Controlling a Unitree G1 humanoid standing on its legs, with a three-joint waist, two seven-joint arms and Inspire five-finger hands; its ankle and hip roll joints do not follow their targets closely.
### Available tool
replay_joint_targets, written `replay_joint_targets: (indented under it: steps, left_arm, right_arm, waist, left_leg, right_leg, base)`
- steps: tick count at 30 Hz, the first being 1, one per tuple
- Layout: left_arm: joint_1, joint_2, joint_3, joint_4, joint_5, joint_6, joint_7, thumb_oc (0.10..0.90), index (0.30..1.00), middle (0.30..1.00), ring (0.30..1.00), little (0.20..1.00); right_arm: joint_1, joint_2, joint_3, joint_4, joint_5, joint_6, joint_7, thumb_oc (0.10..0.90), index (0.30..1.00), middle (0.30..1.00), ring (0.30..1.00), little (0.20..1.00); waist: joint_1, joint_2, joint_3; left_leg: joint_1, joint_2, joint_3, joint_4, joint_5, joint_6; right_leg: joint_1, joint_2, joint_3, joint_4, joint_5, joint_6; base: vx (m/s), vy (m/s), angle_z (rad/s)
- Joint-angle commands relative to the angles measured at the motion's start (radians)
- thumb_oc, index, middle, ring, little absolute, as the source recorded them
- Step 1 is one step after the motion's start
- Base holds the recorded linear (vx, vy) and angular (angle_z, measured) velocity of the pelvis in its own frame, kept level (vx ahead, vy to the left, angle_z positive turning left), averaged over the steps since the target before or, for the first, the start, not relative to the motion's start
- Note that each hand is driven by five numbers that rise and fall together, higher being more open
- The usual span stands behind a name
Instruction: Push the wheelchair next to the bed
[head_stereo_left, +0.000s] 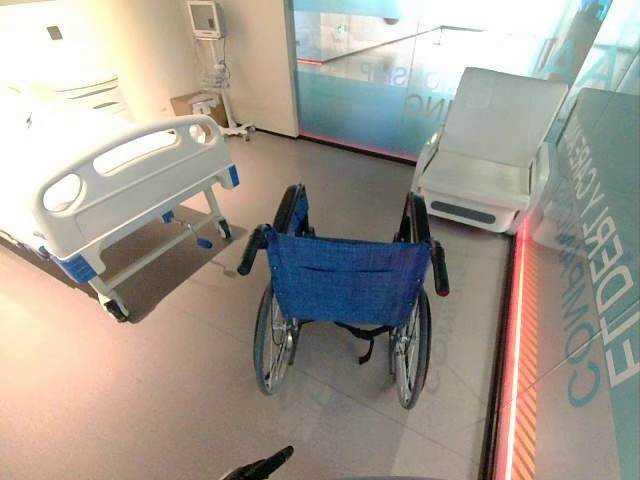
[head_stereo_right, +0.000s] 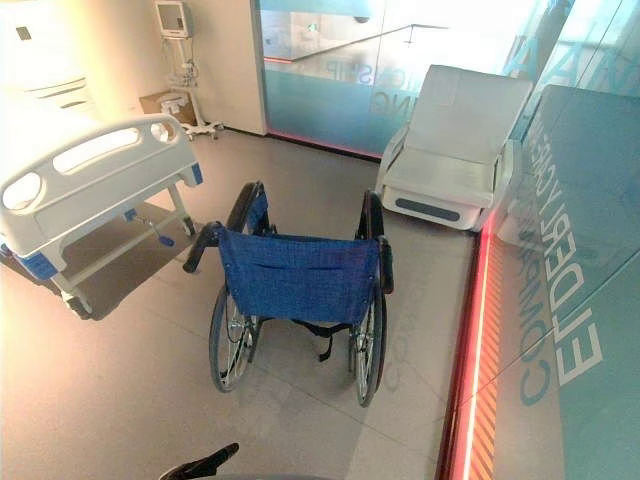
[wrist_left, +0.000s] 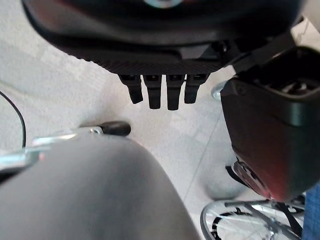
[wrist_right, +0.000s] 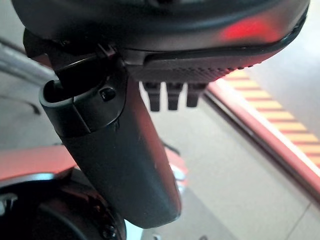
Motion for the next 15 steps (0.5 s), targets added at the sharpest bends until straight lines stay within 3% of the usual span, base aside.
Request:
replay_joint_targets:
  steps: [1, 9, 15]
  left_arm:
    - [-0.112, 0.014, 0.018, -0.001, 0.01, -0.028, 0.045, 0.8, 0.9, 0.9, 0.9, 0.9]
    - [-0.254, 0.29, 0.12, -0.076, -0.029, 0.038, 0.036, 0.8, 0.9, 0.9, 0.9, 0.9]
    - [-0.422, 0.524, 0.141, -0.154, -0.118, 0.053, 0.053, 0.8, 0.9, 0.9, 0.9, 0.9]
  right_arm:
    - [-0.195, -0.008, -0.11, -0.019, 0.106, -0.042, 0.003, 0.8, 0.9, 0.9, 0.9, 0.9]
    - [-0.357, -0.298, -0.227, -0.046, 0.173, -0.006, 0.038, 0.8, 0.9, 0.9, 0.9, 0.9]
    - [-0.528, -0.496, -0.251, -0.151, 0.285, 0.026, -0.066, 0.8, 0.9, 0.9, 0.9, 0.9]
  waist:
    - [0.018, 0.012, 0.054]
    - [0.024, 0.021, 0.044]
    - [0.022, 0.026, 0.042]
  left_leg:
    - [0.016, -0.061, 0.025, 0.02, -0.082, -0.003]
    - [0.021, -0.054, 0.032, 0.011, -0.076, -0.008]
    - [0.017, -0.053, 0.034, 0.011, -0.078, -0.014]
  right_leg:
    - [0.037, 0.014, -0.006, 0.047, -0.081, 0.029]
    - [0.042, 0.012, -0.009, 0.031, -0.068, 0.035]
    - [0.04, 0.011, -0.002, 0.023, -0.058, 0.041]
  base:
    - [0.0, 0.0, 0.0]
    - [0.01, 0.007, -0.02]
    - [0.01, 0.011, 0.02]
